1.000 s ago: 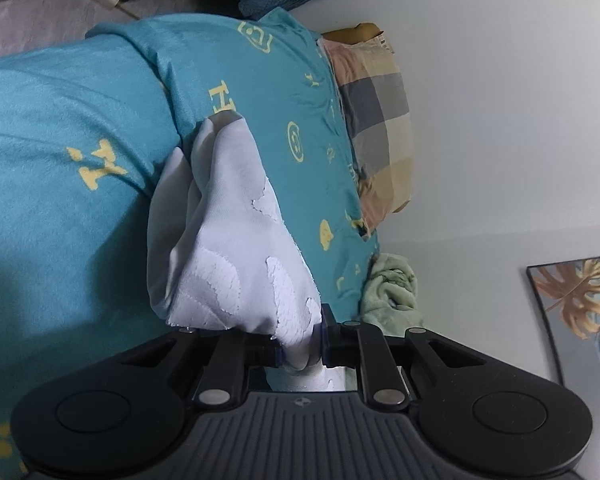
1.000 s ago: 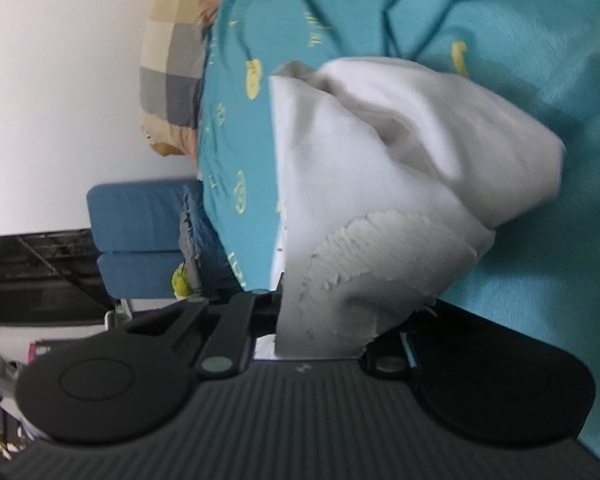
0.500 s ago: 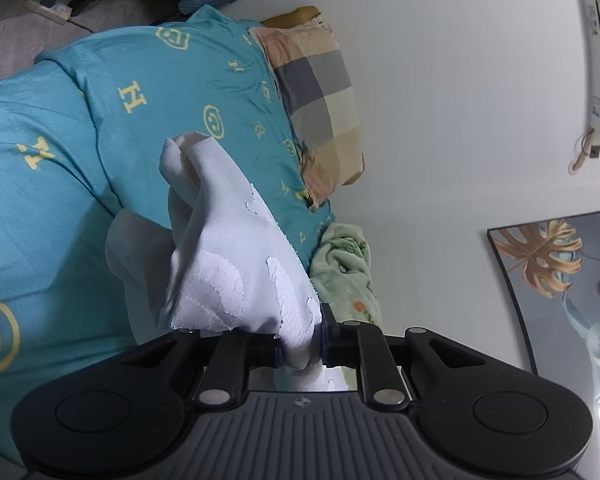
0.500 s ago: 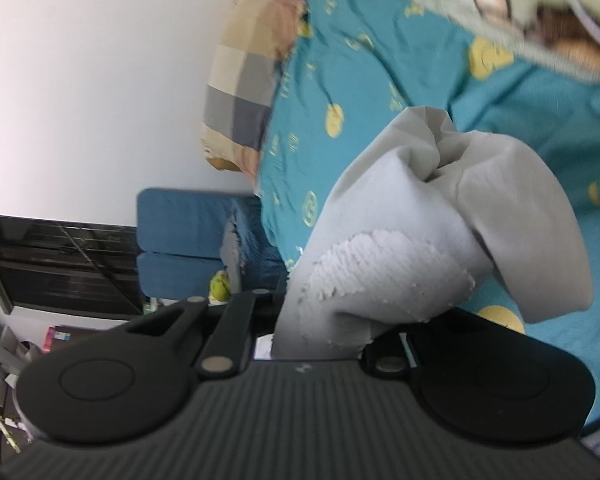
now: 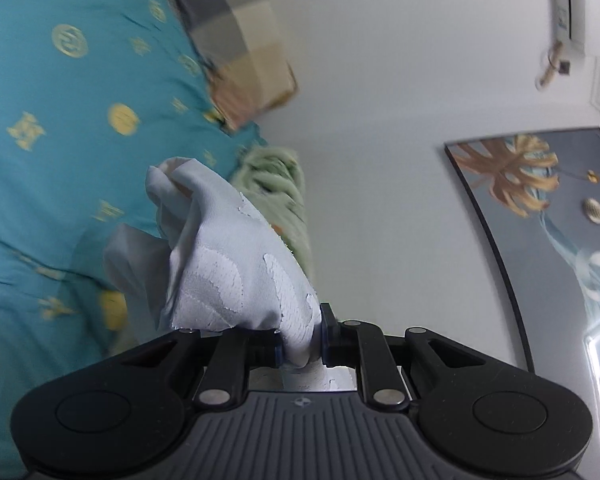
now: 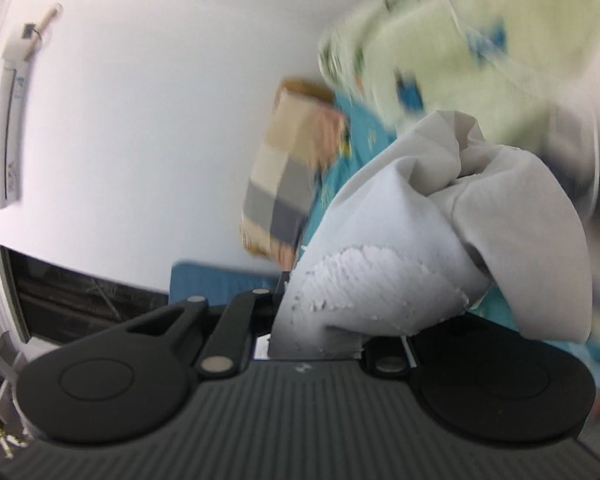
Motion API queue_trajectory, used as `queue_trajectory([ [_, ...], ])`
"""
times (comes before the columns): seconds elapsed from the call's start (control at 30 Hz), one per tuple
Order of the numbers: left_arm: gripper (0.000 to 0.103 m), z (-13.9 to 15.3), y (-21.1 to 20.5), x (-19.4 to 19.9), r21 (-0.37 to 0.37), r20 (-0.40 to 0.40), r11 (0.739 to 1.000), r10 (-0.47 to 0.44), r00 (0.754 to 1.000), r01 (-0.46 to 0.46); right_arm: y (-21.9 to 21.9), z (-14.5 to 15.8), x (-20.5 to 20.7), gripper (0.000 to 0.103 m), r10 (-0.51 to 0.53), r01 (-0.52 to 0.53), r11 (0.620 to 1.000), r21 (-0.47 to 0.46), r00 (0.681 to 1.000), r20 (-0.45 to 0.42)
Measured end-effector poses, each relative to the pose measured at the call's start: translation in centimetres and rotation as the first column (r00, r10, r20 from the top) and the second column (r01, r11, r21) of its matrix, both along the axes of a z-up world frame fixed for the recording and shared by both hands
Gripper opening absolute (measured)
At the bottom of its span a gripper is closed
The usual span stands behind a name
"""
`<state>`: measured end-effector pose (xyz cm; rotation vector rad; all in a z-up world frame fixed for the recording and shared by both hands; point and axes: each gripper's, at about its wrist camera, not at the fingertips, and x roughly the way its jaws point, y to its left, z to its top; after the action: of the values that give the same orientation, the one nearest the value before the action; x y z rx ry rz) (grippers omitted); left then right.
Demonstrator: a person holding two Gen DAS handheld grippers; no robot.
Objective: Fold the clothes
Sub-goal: 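Carry the folded shirt with both grippers onto the green blanket pile, then open the left gripper, then the right gripper, releasing the shirt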
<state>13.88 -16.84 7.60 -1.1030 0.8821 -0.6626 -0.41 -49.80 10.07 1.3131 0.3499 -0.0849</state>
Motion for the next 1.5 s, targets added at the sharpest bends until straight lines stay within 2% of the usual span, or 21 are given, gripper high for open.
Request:
queue_trajectory([
  [0.13, 0.017, 2.3, -9.3, 2.1, -0.058, 0.037, 0.993, -0.100, 0.994, 0.102, -7.1, 3.7, -1.4, 0.018, -0.086, 0.089, 0.994, -0.062, 0.995, 0.048],
  [0.23, 0.017, 2.8, -16.3, 3.0, -0.098, 0.084, 0.978, -0.174, 0.981, 0.182, -12.1, 5.8, -3.1, 0.018, -0.154, 0.165, 0.980, -0.112, 0.983, 0.100],
  [0.33, 0.017, 1.0, -23.0, 3.1, -0.099, 0.133, 0.962, -0.239, 0.962, 0.253, -15.9, 6.2, -5.1, 0.018, -0.216, 0.233, 0.959, -0.160, 0.969, 0.117],
  [0.43, 0.018, -2.3, -27.5, 2.1, -0.063, 0.132, 0.945, -0.311, 0.941, 0.321, -18.3, 4.4, -7.3, 0.018, -0.260, 0.272, 0.939, -0.212, 0.962, 0.080],
  [0.53, 0.018, -8.3, -29.1, 0.8, -0.024, 0.052, 0.921, -0.387, 0.920, 0.389, -19.7, -0.1, -9.2, 0.018, -0.282, 0.275, 0.941, -0.199, 0.959, -0.009],
  [0.67, 0.018, -14.0, -28.7, -1.6, 0.037, -0.032, 0.903, -0.426, 0.904, 0.427, -19.8, -6.5, -11.5, 0.018, -0.289, 0.272, 0.951, -0.145, 0.950, -0.113],
  [0.83, 0.020, -17.5, -27.3, -3.9, 0.090, -0.098, 0.895, -0.428, 0.898, 0.437, -18.0, -10.5, -13.2, 0.017, -0.301, 0.290, 0.953, -0.090, 0.941, -0.155],
  [0.9, 0.023, -17.8, -27.4, -4.4, 0.118, -0.091, 0.884, -0.444, 0.891, 0.452, -17.8, -10.8, -13.3, 0.018, -0.314, 0.307, 0.949, -0.071, 0.940, -0.132],
  [0.93, 0.027, -17.9, -27.4, -4.7, 0.134, -0.087, 0.878, -0.452, 0.888, 0.460, -17.7, -10.6, -13.4, 0.018, -0.313, 0.306, 0.949, -0.073, 0.940, -0.132],
  [1.03, 0.040, -16.4, -27.4, -5.6, 0.234, -0.033, 0.852, -0.475, 0.879, 0.469, -17.3, -10.0, -14.0, 0.019, -0.300, 0.295, 0.954, -0.055, 0.944, -0.135],
  [1.13, 0.058, -13.0, -27.1, -6.0, 0.319, 0.029, 0.828, -0.495, 0.868, 0.462, -16.8, -9.1, -15.1, 0.022, -0.278, 0.273, 0.961, -0.054, 0.949, -0.146],
  [1.23, 0.069, -9.5, -25.5, -7.8, 0.423, 0.096, 0.791, -0.524, 0.846, 0.442, -15.3, -7.8, -16.2, 0.022, -0.253, 0.237, 0.965, -0.111, 0.953, -0.167],
  [1.33, 0.083, -6.2, -23.9, -10.3, 0.512, 0.199, 0.771, -0.536, 0.821, 0.379, -13.8, -6.6, -16.8, 0.023, -0.239, 0.206, 0.962, -0.177, 0.951, -0.196],
  [1.5, 0.086, -1.8, -21.8, -14.4, 0.628, 0.312, 0.729, -0.557, 0.770, 0.273, -11.7, -5.2, -17.3, 0.023, -0.219, 0.157, 0.952, -0.265, 0.949, -0.225],
])
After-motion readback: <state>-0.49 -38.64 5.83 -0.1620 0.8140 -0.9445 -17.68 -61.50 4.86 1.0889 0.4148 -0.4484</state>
